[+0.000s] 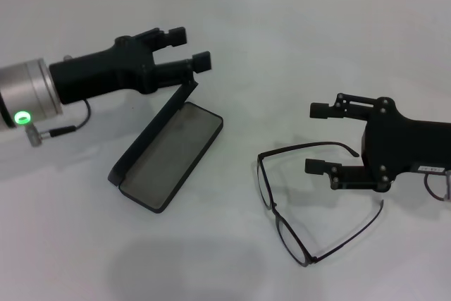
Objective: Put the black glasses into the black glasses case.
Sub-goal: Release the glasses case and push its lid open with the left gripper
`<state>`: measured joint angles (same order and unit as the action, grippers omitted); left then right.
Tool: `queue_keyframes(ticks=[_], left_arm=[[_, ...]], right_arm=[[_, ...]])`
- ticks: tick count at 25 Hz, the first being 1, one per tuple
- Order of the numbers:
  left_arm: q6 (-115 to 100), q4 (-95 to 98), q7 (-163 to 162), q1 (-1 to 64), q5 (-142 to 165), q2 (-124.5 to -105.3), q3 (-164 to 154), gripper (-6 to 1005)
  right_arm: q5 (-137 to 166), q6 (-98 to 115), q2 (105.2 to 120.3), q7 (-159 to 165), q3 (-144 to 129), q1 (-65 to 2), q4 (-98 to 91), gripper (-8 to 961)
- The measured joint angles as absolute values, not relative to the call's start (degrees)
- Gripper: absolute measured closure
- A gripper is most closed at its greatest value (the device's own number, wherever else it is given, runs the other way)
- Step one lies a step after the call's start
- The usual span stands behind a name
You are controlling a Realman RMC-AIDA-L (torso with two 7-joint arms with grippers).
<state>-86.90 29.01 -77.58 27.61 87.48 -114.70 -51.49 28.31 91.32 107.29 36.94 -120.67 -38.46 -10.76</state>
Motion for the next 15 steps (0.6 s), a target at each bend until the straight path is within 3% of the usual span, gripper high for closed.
queue_keyframes(ticks=[3, 6, 12, 15], left_arm=[[-83.34, 35.34, -88.88, 28.19, 95.8, -114.01, -51.63, 105], [-82.78, 43.54, -100.94, 28.37, 108.39, -114.65, -51.67, 104], [-82.93, 55.76, -109.81, 25.89, 119.85, -118.52, -51.69, 105], [-82.69, 57.08, -110.19, 25.5, 122.96, -119.58, -52.25, 106]], right_arm=[[28.3, 91.32, 107.4, 36.92, -120.67, -38.31, -10.65, 189], [28.3, 91.32, 107.4, 36.91, -120.67, -38.23, -10.56, 189], [28.29, 90.74, 107.48, 36.58, -120.67, -38.14, -10.44, 189], [28.29, 90.05, 107.65, 36.51, -120.67, -38.25, -10.42, 189]])
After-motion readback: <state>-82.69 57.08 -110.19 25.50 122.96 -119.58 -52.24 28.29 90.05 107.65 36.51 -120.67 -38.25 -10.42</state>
